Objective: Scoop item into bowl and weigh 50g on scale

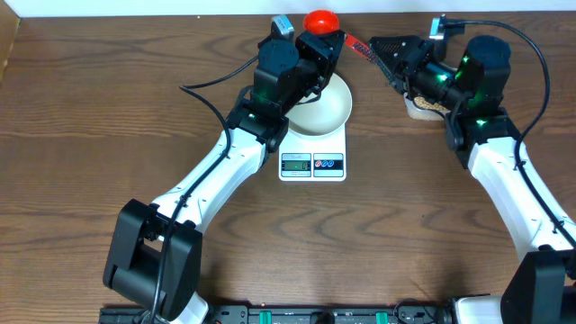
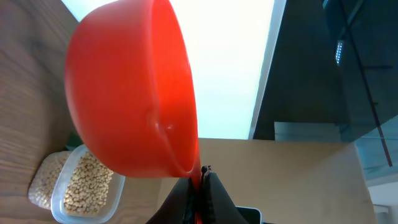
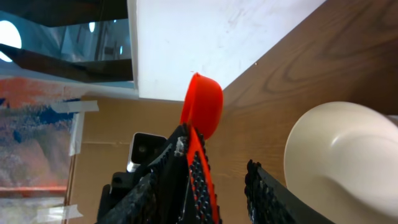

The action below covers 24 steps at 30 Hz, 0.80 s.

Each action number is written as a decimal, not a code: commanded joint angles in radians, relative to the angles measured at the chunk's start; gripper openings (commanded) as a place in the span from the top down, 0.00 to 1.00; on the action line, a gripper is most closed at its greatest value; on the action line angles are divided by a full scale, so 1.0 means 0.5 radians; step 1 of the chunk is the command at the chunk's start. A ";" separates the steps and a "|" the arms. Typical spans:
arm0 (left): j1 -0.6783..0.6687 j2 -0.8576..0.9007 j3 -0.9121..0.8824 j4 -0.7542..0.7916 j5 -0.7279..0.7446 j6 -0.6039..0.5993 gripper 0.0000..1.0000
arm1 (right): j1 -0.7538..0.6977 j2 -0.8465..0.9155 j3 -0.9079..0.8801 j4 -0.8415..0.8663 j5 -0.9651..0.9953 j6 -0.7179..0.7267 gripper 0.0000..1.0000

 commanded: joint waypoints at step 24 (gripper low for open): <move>-0.032 0.008 0.021 0.249 0.219 0.282 0.93 | 0.020 0.092 0.035 0.066 -0.063 0.224 0.62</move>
